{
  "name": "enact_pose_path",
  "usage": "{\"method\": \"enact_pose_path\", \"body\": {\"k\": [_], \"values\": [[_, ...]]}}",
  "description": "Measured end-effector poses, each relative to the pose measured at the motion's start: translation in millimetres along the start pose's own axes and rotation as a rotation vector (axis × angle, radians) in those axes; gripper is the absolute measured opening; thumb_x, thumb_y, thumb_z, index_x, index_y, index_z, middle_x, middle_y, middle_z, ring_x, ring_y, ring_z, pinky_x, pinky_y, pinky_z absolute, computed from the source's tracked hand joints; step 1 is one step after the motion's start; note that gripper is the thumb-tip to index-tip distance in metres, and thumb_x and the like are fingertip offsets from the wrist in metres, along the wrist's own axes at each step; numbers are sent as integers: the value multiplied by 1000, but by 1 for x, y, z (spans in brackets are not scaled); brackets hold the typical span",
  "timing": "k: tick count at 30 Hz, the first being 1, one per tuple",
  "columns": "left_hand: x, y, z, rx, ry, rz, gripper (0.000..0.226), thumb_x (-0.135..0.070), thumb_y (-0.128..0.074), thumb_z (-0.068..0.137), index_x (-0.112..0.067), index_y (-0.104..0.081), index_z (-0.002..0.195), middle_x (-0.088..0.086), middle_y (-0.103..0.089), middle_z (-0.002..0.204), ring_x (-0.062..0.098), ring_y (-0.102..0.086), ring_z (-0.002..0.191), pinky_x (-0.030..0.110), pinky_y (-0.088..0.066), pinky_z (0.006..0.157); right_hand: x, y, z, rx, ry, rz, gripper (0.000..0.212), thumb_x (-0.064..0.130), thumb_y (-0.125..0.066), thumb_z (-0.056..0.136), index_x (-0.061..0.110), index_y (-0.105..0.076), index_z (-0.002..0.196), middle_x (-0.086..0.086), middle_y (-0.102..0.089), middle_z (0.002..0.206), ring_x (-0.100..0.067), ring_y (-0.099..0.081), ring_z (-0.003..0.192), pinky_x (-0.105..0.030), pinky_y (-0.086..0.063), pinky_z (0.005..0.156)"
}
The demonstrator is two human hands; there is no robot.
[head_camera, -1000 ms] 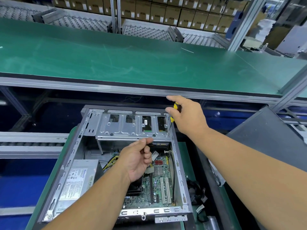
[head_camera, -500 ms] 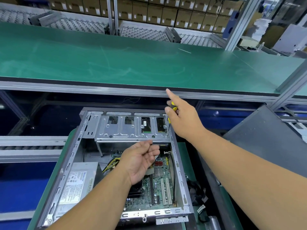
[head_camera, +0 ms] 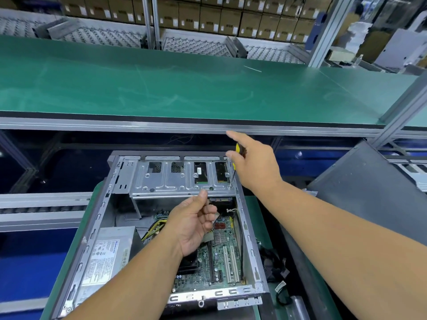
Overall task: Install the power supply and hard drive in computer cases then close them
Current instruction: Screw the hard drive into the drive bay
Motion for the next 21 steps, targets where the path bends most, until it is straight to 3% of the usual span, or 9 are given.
{"method": "enact_pose_path", "body": {"k": [3, 7, 10, 13, 16, 18, 21], "values": [[1, -1, 0, -6, 9, 4, 28, -37, -78, 81, -13, -63, 86, 10, -68, 71, 13, -59, 51, 20, -43, 42, 4, 1, 0, -87, -12, -110, 51, 37, -67, 99, 43, -51, 147, 17, -51, 82, -12, -54, 82, -30, -50, 77], [2, 0, 1, -16, 24, -23, 26, -34, -78, 81, -13, -64, 86, 9, -67, 71, 13, -59, 51, 19, -43, 42, 2, -10, -3, 180, 3, 192, 63, 19, -55, 105, 58, -36, 150, 18, -62, 123, 0, -60, 103, -11, -45, 86], [3, -2, 1, -9, 38, -27, 22, -30, -77, 83, -14, -63, 86, 8, -68, 73, 12, -59, 53, 19, -44, 43, 3, -3, 0, 57, -8, 39, 52, 23, -68, 99, 49, -53, 141, 13, -65, 104, -6, -63, 86, -21, -53, 78], [3, -5, 1, -9, 50, -25, 19, -27, -77, 82, -15, -62, 86, 8, -69, 74, 12, -59, 55, 19, -44, 43, 6, 4, 0, -88, -60, -17, 50, 38, -76, 91, 38, -60, 139, 11, -63, 103, -13, -61, 94, -30, -52, 87], [3, -1, 3, -34, 48, -50, 19, -24, -78, 81, -13, -64, 87, 8, -70, 75, 12, -60, 54, 20, -45, 43, 8, 7, -6, -100, -36, 5, 47, 40, -72, 94, 37, -60, 139, 13, -65, 103, -11, -61, 94, -33, -54, 92], [5, 4, 5, -53, 49, -93, 18, -21, -80, 79, -11, -67, 87, 8, -68, 74, 12, -58, 55, 21, -46, 45, 9, 13, -13, -121, -31, 68, 42, 37, -69, 96, 41, -60, 137, 16, -67, 96, -9, -63, 87, -37, -57, 89], [7, 10, 11, -85, 61, -218, 25, -13, -81, 73, -3, -74, 96, 8, -65, 74, 12, -56, 58, 23, -52, 51, 18, 18, -24, -111, -36, 353, 38, 40, -65, 93, 51, -60, 129, 15, -68, 86, -15, -71, 85, -46, -61, 83]]}}
Point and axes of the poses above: each hand's wrist, its own z-axis towards the middle knuckle, its own y-axis out of the back of the hand, x = y × z, the point moved 5 cm from there along z, towards the middle knuckle
